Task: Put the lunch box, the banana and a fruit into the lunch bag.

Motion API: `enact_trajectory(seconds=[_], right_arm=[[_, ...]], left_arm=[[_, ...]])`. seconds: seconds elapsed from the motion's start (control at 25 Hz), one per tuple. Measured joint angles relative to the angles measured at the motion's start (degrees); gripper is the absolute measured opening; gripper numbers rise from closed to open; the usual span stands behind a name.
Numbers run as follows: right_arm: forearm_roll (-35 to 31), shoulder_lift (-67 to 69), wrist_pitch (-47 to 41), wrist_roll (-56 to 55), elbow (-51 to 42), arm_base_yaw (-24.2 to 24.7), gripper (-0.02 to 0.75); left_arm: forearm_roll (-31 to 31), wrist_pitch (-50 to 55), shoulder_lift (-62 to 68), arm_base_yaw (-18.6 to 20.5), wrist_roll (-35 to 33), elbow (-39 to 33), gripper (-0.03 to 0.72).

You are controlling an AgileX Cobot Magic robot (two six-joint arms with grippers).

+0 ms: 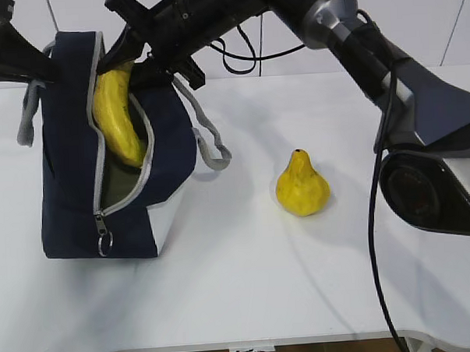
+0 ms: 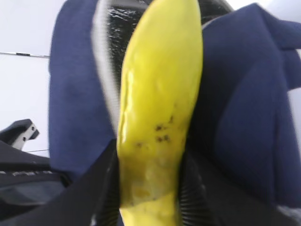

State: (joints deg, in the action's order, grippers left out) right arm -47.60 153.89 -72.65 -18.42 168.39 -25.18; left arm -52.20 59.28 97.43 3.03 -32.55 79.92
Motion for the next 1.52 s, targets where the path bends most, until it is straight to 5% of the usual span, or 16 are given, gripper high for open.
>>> enact_trajectory(seconds=[0.24,0.56,1.16,1.36,1.52], right_arm=[[-0.1,1.7,0.2,0.0,0.0,-0.5,0.286],[-2.0,2.0,0.3,-0.1,0.0,-0.8,0.475],[-13.7,2.0,0.5,14.8,0.0,2.5,0.491],[-8.6,-0.1,0.6,15.1,0.0,3.5,0.49],[1.9,-5.2,0.6,16.1,0.0,3.5,0.489]], left_arm=[[0.0,1.0,0.0,0.8,0.0,0.0,-0.002],[0.1,1.0,0.0,0.8,0.0,0.0,-0.002],[1.3,1.6,0.0,0.8,0.0,0.0,-0.002],[1.4,2.8,0.0,0.8,0.0,0.0,-0.002],[1.5,3.5,0.0,0.8,0.0,0.0,-0.002]])
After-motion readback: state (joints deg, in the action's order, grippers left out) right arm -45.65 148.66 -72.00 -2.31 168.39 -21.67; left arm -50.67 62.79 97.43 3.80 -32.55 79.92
